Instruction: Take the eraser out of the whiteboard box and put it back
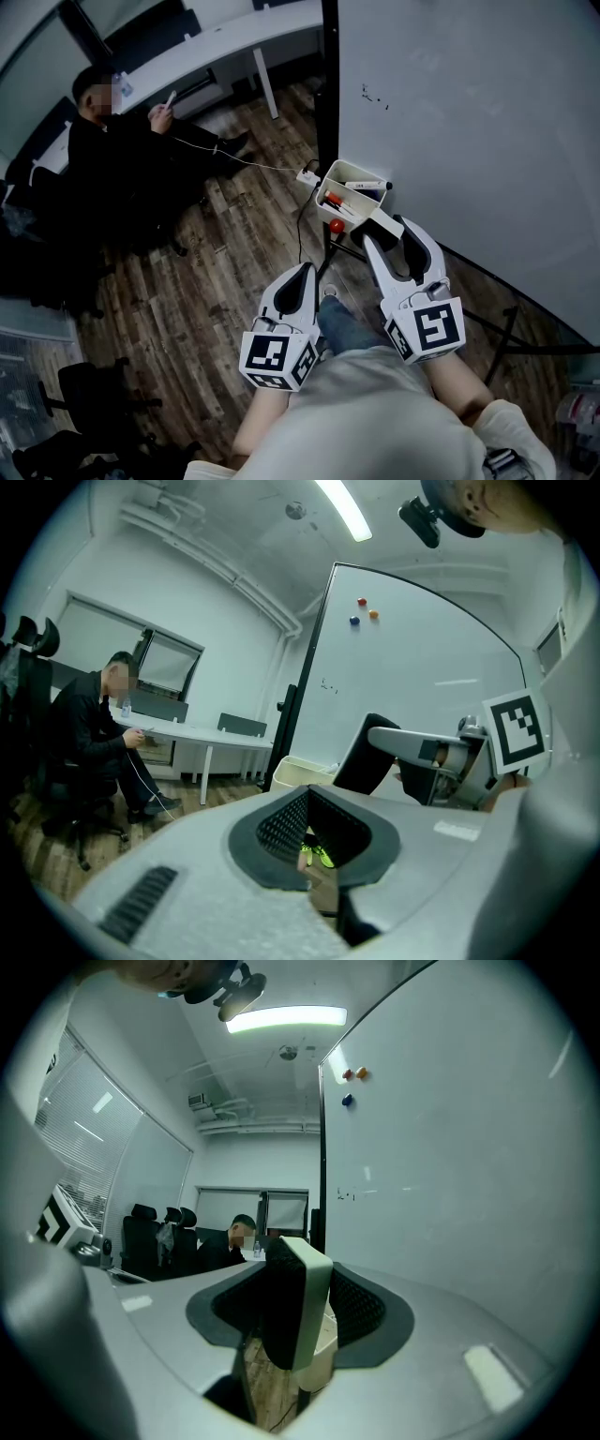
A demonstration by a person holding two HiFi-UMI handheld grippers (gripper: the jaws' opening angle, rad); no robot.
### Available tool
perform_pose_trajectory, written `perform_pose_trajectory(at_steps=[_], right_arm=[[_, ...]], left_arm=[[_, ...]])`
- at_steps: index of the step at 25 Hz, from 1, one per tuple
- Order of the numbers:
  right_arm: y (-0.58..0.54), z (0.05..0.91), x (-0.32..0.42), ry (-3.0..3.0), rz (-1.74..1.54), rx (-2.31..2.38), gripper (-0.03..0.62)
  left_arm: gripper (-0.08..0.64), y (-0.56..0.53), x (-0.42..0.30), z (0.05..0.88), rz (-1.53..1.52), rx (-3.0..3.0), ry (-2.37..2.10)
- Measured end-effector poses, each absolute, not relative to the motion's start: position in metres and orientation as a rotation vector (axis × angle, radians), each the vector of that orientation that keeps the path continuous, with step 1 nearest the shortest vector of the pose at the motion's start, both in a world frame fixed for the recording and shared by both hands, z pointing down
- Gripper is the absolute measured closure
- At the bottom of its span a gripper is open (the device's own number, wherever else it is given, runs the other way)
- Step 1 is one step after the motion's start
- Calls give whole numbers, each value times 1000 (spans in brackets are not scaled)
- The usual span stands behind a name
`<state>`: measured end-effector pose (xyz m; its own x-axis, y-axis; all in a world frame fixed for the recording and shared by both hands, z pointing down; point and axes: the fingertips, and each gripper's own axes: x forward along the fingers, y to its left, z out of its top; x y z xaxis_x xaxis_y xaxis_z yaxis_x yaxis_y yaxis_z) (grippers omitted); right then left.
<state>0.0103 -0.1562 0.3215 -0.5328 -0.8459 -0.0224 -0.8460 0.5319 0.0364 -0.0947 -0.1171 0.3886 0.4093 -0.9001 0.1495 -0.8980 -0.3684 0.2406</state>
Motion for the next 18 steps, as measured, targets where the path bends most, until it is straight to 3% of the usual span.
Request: perform_pose_trajectory(at_steps=[18], right_arm=[[-199,329,-8,2777,62,-1514,380]], left_arm=[[557,-155,-113,394,-11,2365,-1577]])
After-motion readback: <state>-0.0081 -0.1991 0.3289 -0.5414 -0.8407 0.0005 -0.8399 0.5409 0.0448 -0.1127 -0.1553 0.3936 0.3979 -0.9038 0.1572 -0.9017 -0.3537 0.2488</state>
